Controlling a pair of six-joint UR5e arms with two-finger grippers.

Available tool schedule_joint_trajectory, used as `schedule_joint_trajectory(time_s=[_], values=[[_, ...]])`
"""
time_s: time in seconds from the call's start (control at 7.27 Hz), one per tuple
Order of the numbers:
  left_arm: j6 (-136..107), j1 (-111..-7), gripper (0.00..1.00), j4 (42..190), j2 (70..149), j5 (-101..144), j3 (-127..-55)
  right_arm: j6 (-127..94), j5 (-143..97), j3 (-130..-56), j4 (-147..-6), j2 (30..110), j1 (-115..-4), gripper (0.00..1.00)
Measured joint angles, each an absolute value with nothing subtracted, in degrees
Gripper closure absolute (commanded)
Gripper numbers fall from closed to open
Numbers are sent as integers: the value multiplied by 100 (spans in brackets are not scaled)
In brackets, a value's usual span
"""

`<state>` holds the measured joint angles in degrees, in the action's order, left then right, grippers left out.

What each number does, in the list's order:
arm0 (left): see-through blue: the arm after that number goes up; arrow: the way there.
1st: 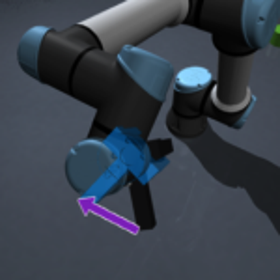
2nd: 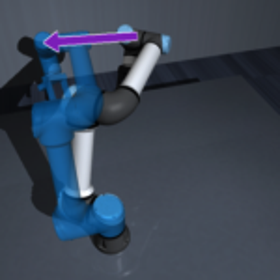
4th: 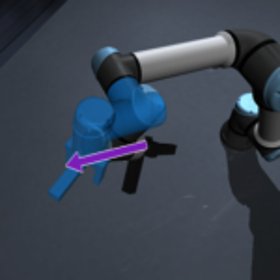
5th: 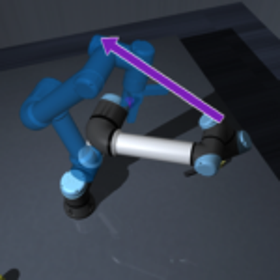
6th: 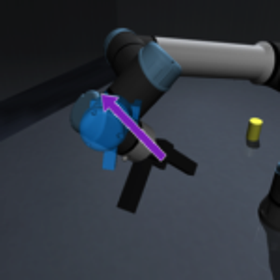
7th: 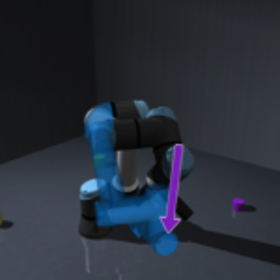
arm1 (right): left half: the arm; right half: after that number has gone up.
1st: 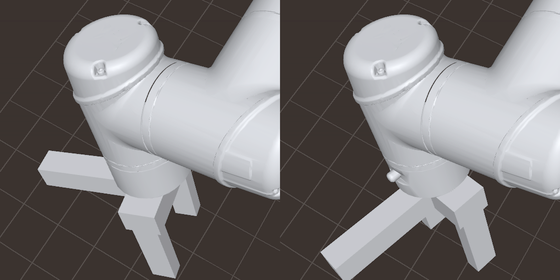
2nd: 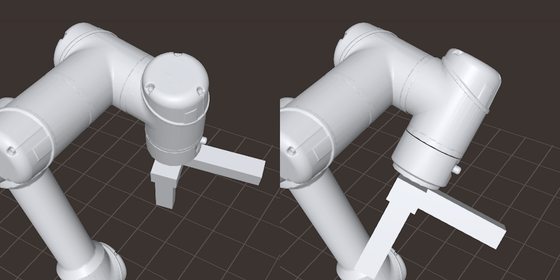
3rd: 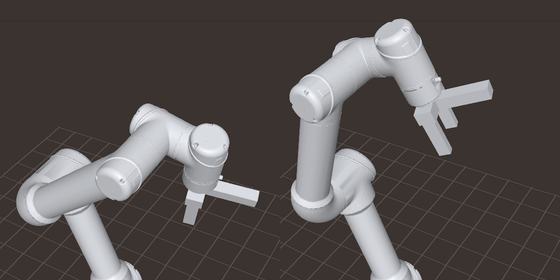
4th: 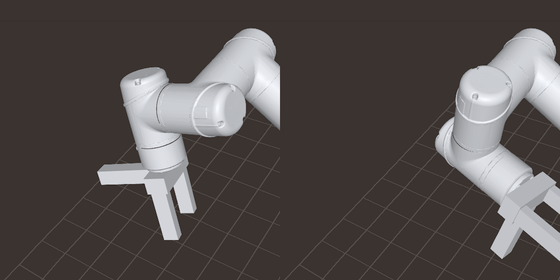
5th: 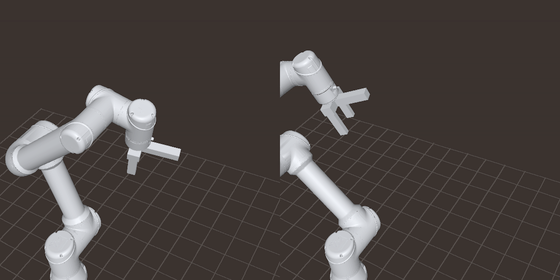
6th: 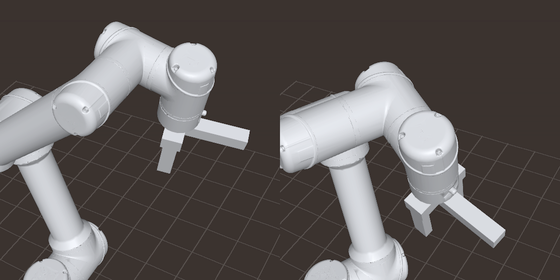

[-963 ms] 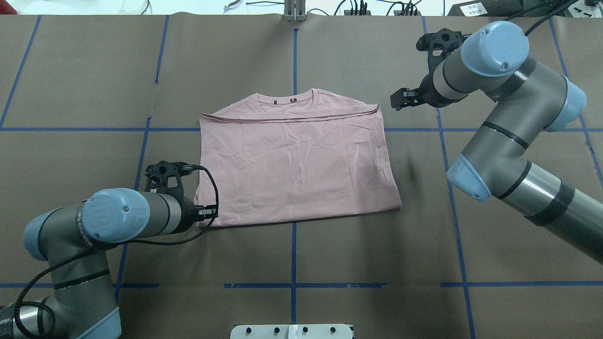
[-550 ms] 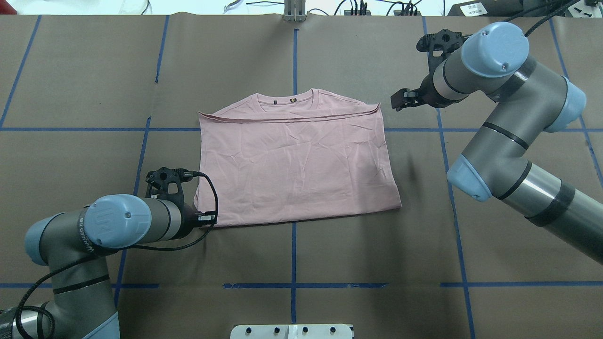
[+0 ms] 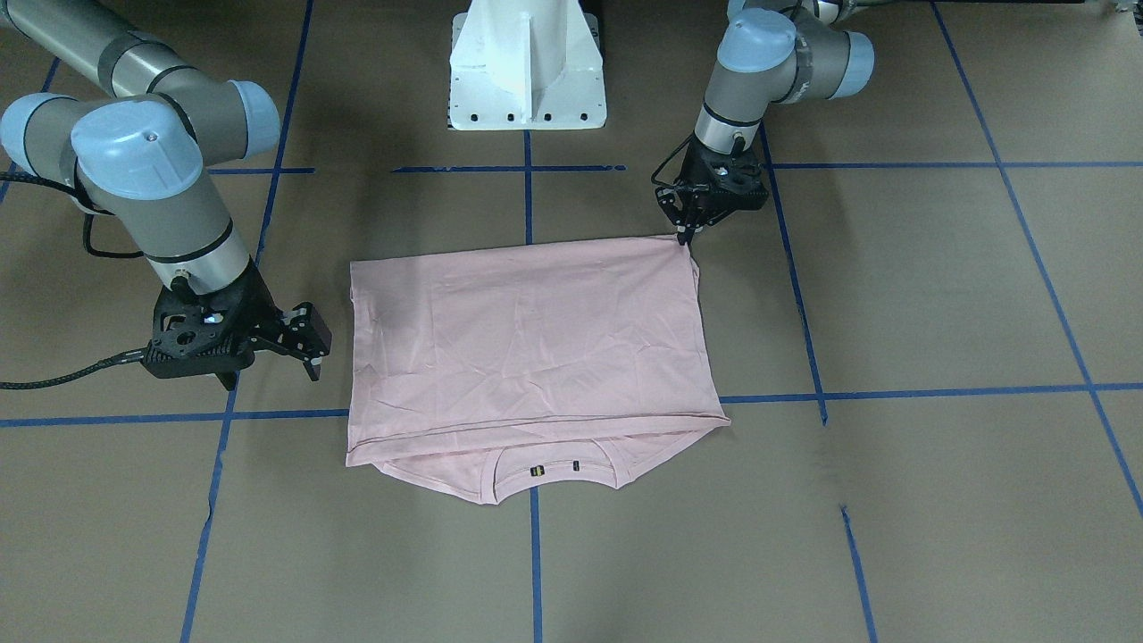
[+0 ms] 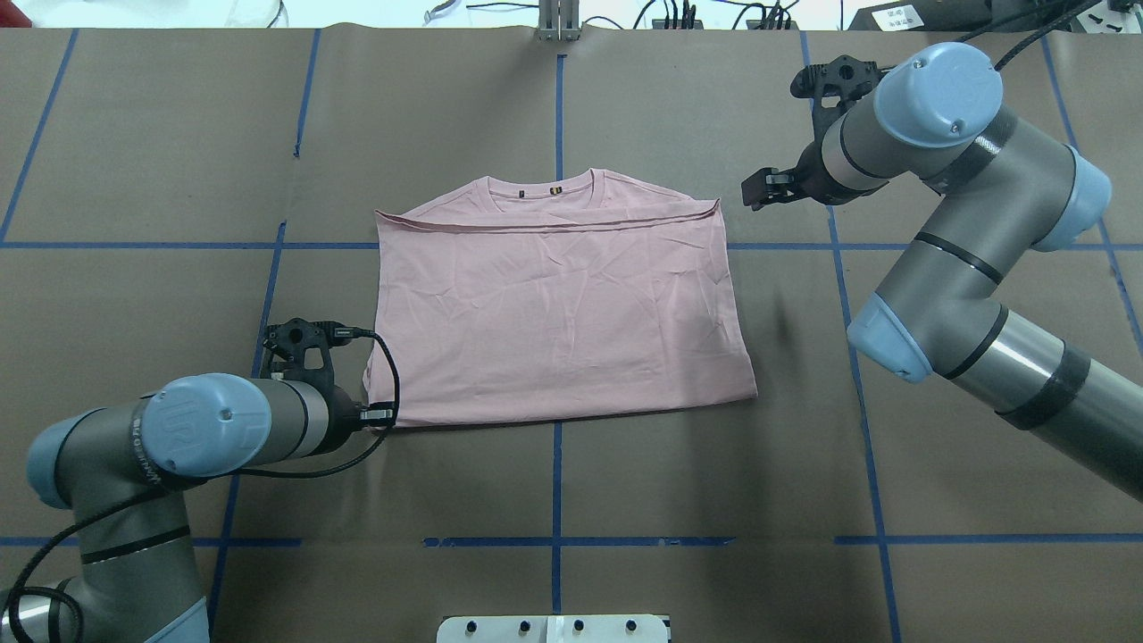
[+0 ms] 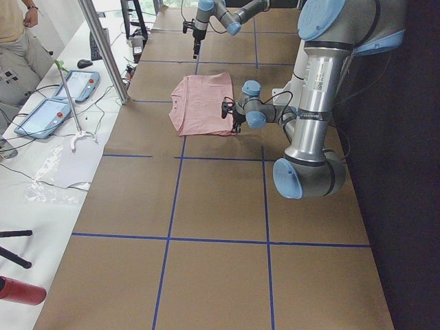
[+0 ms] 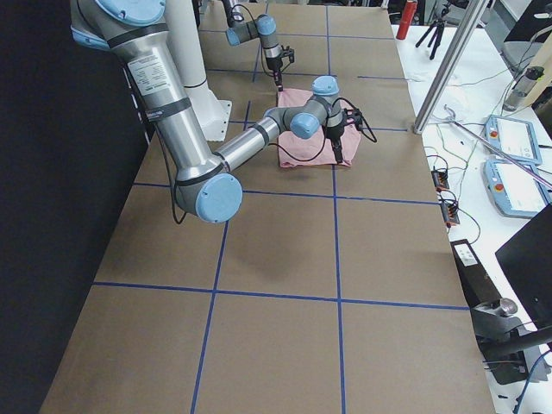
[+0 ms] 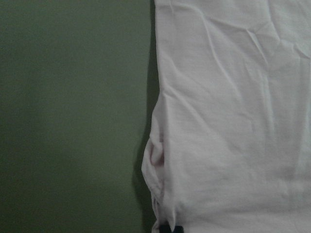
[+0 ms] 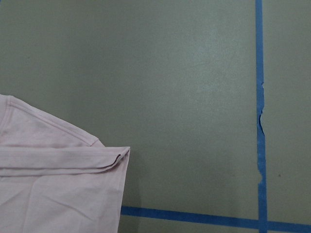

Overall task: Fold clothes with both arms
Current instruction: 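Move the left gripper to the folded shirt's near edge while the right arm withdraws, then grasp the folded shirt's edge with the left gripper and drag it away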

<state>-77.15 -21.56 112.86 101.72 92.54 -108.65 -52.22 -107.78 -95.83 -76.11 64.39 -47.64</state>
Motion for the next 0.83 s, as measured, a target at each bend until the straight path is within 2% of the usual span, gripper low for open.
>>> schedule_joint_trajectory(time_s=[0.41,0.55,0.83], values=[[-6282,-3017,100,11281,10155,9238,-10686,-5239,-10765,-9573,-7611,6463,-4764,0],[-5676,-3494,100,11296,10420,9242,-10288,-5266,-10761,-9573,-7611,6469,-4764,0],[-4702,-4403,100,11456,11461,9245,-8785,-5361,-10716,-9575,-7611,6488,-4763,0]])
